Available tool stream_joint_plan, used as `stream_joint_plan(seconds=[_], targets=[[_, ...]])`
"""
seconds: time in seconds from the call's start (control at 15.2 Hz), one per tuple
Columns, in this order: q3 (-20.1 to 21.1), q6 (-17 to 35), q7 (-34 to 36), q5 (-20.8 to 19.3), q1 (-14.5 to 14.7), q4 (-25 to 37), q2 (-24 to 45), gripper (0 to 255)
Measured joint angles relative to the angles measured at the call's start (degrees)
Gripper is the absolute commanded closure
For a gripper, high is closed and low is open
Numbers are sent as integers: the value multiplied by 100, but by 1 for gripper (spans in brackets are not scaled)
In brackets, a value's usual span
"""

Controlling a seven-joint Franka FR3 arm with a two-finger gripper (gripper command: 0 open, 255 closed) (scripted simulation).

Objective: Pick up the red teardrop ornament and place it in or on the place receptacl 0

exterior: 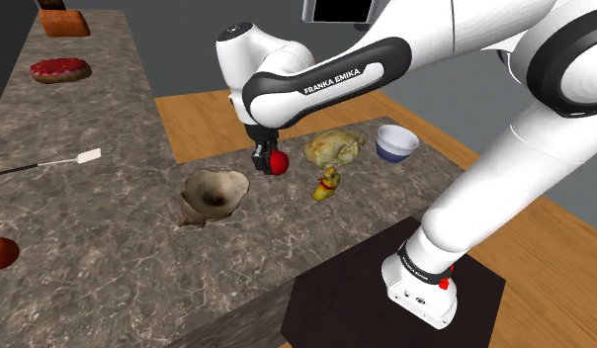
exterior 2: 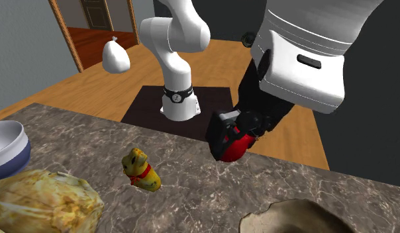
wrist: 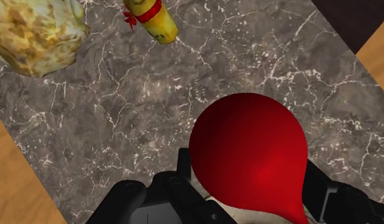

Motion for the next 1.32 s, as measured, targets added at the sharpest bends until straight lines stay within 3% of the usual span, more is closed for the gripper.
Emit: stream_joint_plan(seconds=[0.2,0.46,0.86,1.06,1.32], targets=[[131,-270,401,-367,130,728,689,255],[169,-769,886,-930,509,1945,1751,255],[-19,-1715,1290,-1637,1483,4168,3359,255],[-84,-1704,1352,-1751,1624,4389,3629,255],[-116,-1462,1432,-1807,1616,4206,3719,255]])
